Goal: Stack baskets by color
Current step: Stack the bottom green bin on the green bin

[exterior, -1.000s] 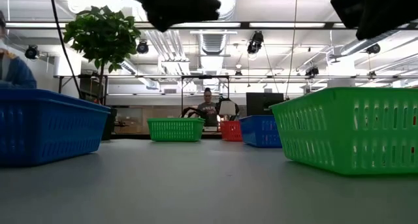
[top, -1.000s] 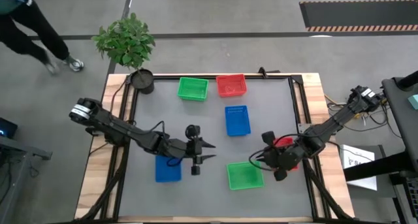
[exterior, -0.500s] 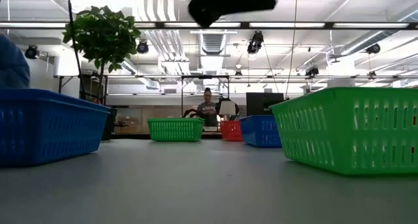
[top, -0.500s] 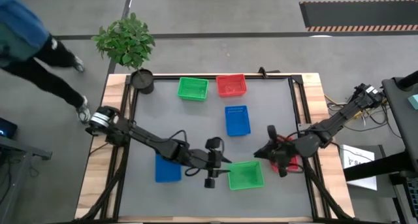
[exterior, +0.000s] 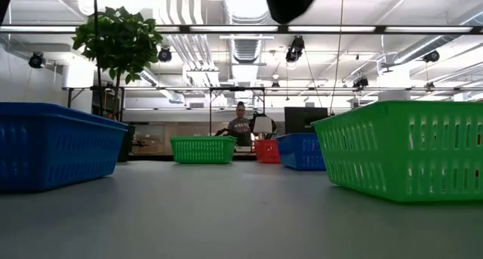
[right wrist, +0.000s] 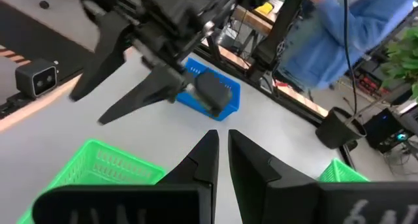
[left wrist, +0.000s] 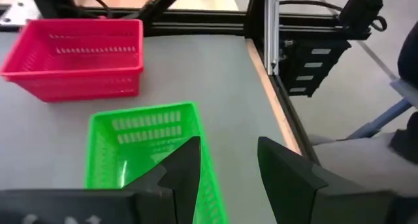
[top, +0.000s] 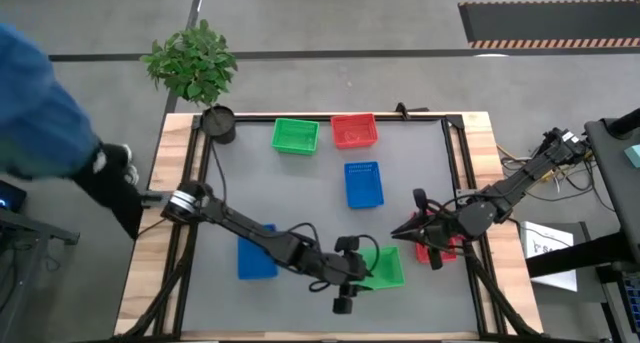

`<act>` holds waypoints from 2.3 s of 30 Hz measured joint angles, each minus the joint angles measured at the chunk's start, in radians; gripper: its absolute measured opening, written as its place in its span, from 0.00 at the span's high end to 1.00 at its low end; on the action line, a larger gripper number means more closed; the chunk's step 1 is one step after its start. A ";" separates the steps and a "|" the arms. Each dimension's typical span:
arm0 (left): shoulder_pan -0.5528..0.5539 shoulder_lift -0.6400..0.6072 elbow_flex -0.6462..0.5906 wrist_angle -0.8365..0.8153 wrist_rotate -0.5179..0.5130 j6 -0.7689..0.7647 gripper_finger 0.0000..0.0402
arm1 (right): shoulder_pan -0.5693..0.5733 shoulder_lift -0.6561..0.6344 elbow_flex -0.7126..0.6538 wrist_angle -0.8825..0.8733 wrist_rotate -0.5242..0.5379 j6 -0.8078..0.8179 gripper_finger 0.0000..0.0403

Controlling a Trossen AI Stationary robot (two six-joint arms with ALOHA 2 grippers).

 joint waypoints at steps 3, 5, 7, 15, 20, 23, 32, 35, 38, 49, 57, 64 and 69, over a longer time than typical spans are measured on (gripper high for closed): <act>-0.004 0.054 0.041 -0.010 -0.001 -0.007 0.66 | 0.008 0.001 0.000 -0.010 0.000 0.041 0.93; -0.005 0.090 0.060 -0.009 -0.007 -0.003 0.66 | 0.018 0.001 0.000 -0.031 0.000 0.071 0.93; -0.005 0.121 0.077 -0.012 -0.040 0.000 0.66 | 0.034 0.001 -0.001 -0.048 0.000 0.101 0.93; -0.008 0.183 0.119 -0.009 -0.079 0.019 0.66 | 0.102 0.036 -0.006 -0.040 0.032 0.141 0.93; -0.008 0.183 0.116 -0.009 -0.079 0.026 0.61 | 0.109 0.038 -0.006 -0.039 0.079 0.129 0.93; -0.006 0.200 0.116 0.016 -0.089 0.029 0.54 | 0.109 0.032 -0.006 -0.039 0.080 0.128 0.93; 0.001 0.254 0.112 0.140 -0.101 0.064 0.51 | 0.109 0.032 -0.006 -0.044 0.080 0.130 0.93; 0.006 0.264 0.098 0.130 -0.100 0.023 0.54 | 0.109 0.033 -0.006 -0.043 0.080 0.131 0.93; 0.008 0.266 0.084 0.130 -0.081 0.012 0.58 | 0.109 0.033 -0.006 -0.044 0.080 0.131 0.93; 0.008 0.265 0.082 0.111 -0.071 -0.008 0.81 | 0.109 0.033 -0.006 -0.044 0.080 0.131 0.93; 0.005 0.261 0.084 0.087 -0.074 0.003 0.99 | 0.109 0.033 -0.006 -0.044 0.080 0.131 0.93; -0.017 0.173 0.088 -0.024 -0.105 0.141 1.00 | 0.109 0.033 -0.006 -0.059 0.079 0.144 0.93; -0.026 0.068 0.066 -0.179 -0.119 0.269 1.00 | 0.109 0.028 -0.006 -0.098 0.077 0.154 0.93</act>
